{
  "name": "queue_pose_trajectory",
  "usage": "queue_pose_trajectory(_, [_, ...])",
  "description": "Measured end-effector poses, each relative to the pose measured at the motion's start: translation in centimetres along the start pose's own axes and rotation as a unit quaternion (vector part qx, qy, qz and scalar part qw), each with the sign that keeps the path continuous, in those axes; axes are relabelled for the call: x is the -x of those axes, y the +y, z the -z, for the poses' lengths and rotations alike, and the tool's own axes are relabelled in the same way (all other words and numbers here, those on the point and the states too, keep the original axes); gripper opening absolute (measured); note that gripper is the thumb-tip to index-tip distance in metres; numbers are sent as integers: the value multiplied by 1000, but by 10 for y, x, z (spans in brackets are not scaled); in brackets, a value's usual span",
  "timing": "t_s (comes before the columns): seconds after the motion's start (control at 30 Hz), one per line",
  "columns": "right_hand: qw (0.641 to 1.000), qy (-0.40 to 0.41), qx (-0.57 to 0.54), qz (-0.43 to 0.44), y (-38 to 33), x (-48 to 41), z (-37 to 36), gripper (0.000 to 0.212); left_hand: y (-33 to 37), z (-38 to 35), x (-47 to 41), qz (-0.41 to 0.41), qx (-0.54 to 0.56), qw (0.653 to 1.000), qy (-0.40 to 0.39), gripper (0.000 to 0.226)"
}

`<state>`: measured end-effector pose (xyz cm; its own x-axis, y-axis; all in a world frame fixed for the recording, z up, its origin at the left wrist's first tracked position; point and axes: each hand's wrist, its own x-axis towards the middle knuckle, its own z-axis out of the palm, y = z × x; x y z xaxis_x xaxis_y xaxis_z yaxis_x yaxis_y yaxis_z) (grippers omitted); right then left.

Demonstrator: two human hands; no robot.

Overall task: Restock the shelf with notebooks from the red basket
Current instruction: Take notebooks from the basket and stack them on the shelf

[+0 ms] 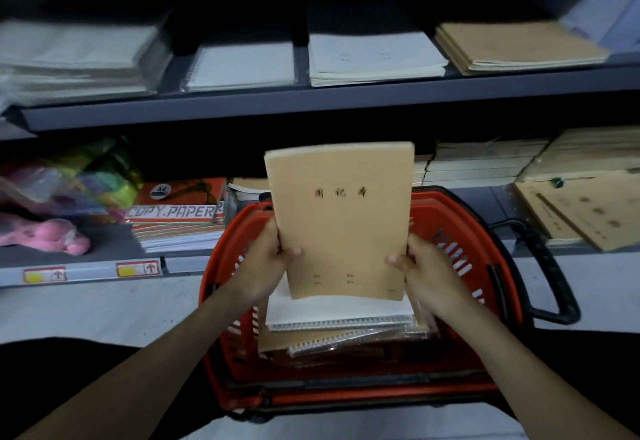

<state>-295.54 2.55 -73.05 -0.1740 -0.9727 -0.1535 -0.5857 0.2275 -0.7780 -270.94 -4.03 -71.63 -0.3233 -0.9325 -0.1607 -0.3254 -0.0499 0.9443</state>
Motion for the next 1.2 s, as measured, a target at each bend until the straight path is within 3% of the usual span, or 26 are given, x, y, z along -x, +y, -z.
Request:
queue_pose_trajectory(0.1, [997, 47, -48, 48, -32, -2, 35, 22, 45, 13, 0, -88, 5, 996, 28, 50])
queue_pose_trajectory(0.23, [987, 85, -105, 84, -60, 1, 80, 33, 84, 9, 12, -150, -2, 988, 26, 54])
queue_pose_trajectory(0.47, [979, 96, -143, 113, -101, -22, 160, 27, 141, -29, -21, -194, 75, 976, 68, 46])
queue_pose_trajectory(0.6, [967, 154, -171, 109, -115, -45, 207, 21, 194, -54, -56, -219, 73, 971, 66, 46])
queue_pose_trajectory(0.8, [929, 279, -241, 22, -83, -71, 232, 14, 229, -97, -107, -166, 62, 982, 58, 43])
queue_pose_trajectory(0.9, [922, 300, -244, -19, -64, -79, 239, 26, 232, -117, -117, -118, 66, 989, 58, 35])
queue_pose_trajectory(1.0, [925, 280, -253, -51, -50, -73, 244, 39, 235, -130, -122, -71, 82, 992, 64, 39])
queue_pose_trajectory(1.13, [942, 111, -314, -37, -34, -46, 255, 68, 232, -129, -106, -66, 91, 990, 82, 49])
queue_pose_trajectory(1.2, [960, 63, -274, -8, -30, -33, 259, 74, 224, -123, -84, -95, 77, 990, 69, 57])
